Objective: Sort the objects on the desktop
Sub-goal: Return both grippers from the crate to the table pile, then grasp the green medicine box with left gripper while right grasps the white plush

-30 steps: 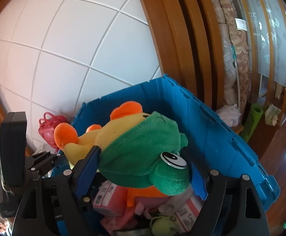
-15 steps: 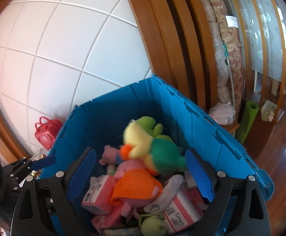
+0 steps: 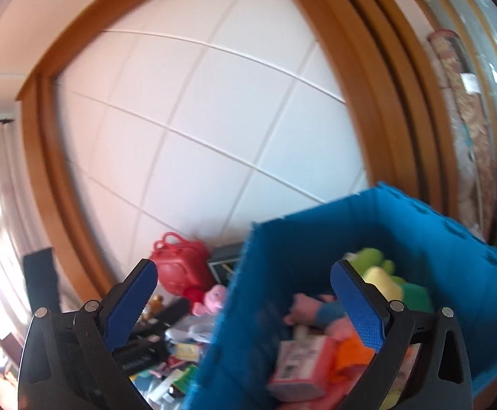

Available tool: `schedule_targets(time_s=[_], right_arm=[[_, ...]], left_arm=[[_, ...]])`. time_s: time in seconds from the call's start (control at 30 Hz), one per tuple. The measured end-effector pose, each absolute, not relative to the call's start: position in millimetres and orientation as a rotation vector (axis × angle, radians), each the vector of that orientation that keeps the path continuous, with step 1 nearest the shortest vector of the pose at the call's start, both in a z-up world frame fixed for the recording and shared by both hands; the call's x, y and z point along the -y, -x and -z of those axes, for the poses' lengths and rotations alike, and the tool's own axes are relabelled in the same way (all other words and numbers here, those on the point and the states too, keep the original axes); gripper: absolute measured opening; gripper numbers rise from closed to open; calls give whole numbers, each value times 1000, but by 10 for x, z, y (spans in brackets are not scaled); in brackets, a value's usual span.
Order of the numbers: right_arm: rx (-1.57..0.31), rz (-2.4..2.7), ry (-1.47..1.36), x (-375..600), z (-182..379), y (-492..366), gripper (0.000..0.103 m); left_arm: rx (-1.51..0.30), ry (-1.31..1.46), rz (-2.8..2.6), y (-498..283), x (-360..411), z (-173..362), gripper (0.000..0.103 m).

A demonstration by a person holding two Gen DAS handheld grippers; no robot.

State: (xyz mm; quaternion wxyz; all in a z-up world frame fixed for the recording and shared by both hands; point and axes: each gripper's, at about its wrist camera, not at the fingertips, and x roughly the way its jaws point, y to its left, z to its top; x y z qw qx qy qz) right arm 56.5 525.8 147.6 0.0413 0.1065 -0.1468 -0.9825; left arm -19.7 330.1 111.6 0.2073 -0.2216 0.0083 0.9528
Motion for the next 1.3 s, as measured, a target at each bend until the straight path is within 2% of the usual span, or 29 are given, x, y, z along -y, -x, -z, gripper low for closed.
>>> schedule_targets(time_s=[0.1, 0.4, 0.63, 0.87, 1.03, 1.3], right_arm=[[352, 3040, -361, -4822, -1489, -430, 103], [266, 2961, -480, -3650, -1174, 102, 103], [258, 2999, -816, -3183, -609, 791, 103], [222, 3001, -1075, -3011, -104, 1382, 103], [196, 2985, -1234, -2982, 203, 1749, 103], [109, 2837, -1425, -2700, 618, 2421, 103]], left_arm=[[85, 668, -2655, 335, -2815, -1004, 83], [102, 842, -2729, 796, -1358, -563, 83], [67, 1223, -2788, 1324, 31, -18, 83], [10, 1448, -2909, 2008, 1287, 475, 83], [56, 1600, -2826, 2635, 1758, 986, 83], [40, 1844, -2701, 3353, 1865, 1757, 83]])
